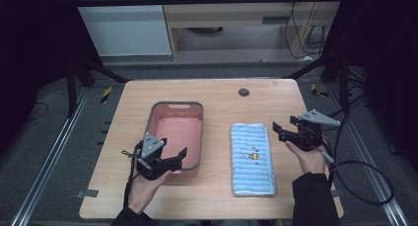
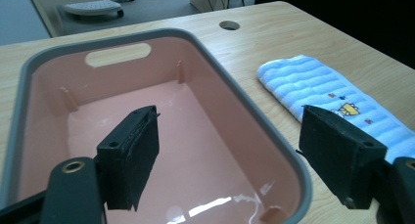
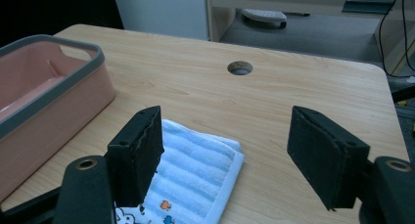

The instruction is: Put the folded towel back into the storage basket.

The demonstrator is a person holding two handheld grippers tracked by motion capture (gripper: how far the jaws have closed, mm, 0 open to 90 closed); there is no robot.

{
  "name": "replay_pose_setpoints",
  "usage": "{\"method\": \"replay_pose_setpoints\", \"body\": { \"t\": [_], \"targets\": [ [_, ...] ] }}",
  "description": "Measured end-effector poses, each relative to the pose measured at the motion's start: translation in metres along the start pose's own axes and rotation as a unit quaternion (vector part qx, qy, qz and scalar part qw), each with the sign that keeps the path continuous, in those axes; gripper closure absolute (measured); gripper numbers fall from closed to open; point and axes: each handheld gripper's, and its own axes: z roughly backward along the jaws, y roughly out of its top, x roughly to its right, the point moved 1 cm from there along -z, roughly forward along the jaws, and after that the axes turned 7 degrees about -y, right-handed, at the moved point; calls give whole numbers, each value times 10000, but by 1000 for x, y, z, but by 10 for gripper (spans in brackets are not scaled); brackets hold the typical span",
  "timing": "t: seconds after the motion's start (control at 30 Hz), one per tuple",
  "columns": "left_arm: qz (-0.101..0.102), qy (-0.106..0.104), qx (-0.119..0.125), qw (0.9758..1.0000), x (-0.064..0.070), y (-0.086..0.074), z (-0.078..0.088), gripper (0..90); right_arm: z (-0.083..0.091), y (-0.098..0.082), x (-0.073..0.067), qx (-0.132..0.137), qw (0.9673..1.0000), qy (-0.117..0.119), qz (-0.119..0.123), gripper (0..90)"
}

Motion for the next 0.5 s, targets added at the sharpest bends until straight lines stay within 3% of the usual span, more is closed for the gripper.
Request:
{"method": "replay_pose_setpoints", "body": {
  "t": [0.23, 0.5],
  "targets": [
    [-135, -237, -51, 9996, 20, 4, -13, 234, -4, 5, -5, 11, 9999, 113, 4, 297],
    [-172, -343, -78, 9992, 34, 4, -23, 243, -7, 5, -11, 16, 9998, 174, 39, 297]
  ]
}}
